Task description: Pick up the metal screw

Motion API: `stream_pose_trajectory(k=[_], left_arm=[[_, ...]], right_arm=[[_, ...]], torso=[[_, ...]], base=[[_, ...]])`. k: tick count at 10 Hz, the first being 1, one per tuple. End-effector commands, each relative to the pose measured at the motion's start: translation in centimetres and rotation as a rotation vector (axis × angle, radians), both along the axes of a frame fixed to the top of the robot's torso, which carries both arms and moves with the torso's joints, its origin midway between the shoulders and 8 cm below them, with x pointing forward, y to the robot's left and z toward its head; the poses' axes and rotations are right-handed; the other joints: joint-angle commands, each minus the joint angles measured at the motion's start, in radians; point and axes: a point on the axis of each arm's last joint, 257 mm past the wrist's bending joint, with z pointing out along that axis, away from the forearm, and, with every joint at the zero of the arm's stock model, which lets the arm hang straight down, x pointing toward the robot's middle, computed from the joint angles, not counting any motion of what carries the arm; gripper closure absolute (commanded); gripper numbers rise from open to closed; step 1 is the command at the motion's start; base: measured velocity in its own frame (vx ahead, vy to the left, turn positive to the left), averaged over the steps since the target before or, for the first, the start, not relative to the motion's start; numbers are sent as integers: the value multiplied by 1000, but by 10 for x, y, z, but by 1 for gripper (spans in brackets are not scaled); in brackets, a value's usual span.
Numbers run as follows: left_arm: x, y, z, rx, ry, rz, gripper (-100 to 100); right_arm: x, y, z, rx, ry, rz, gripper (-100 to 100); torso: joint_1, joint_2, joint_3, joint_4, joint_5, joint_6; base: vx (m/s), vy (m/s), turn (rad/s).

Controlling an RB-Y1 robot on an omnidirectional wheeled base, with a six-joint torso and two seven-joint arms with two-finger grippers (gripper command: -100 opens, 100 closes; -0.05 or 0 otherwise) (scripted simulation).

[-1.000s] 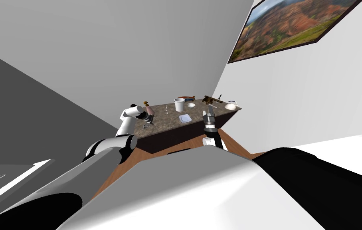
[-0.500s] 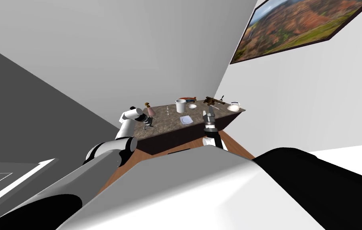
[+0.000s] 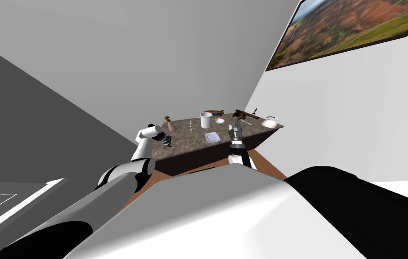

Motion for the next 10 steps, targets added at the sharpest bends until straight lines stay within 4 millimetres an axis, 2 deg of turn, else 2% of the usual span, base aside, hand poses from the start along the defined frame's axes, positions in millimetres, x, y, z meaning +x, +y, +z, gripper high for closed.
stream_pose_trajectory(k=[1, 3, 4, 5, 6, 7, 8, 10], left_arm=[[-16, 9, -15, 7, 52, 52, -100], [-30, 15, -27, 16, 93, 92, -100], [-27, 16, -25, 13, 76, 76, -100], [-29, 16, -25, 14, 80, 80, 0], [-32, 35, -30, 12, 81, 104, -100], [-34, 45, -32, 12, 80, 116, -100], [-39, 64, -37, 11, 80, 141, -100], [-44, 84, -40, 11, 78, 166, -100]], right_arm=[[0, 0, 0, 0, 0, 0, 0], [0, 0, 0, 0, 0, 0, 0], [0, 0, 0, 0, 0, 0, 0], [0, 0, 0, 0, 0, 0, 0], [0, 0, 0, 0, 0, 0, 0], [0, 0, 0, 0, 0, 0, 0], [0, 0, 0, 0, 0, 0, 0], [0, 0, 0, 0, 0, 0, 0]], torso=[[0, 0, 0, 0, 0, 0], [0, -2, -1, 0, 0, 0], [1, 0, 0, 0, 0, 0], [0, 3, 2, 1, 0, 1], [-1, 5, 3, 1, 0, 0], [-2, 7, 4, 2, -1, 1], [-4, 9, 5, 2, -1, 1], [-5, 9, 5, 2, -1, 1]], base=[[129, -1, 107], [107, 7, 65], [34, 9, 11], [7, 2, -2], [-16, -33, -175], [-39, -47, -188], [-44, -64, -216], [-24, -60, -143]])
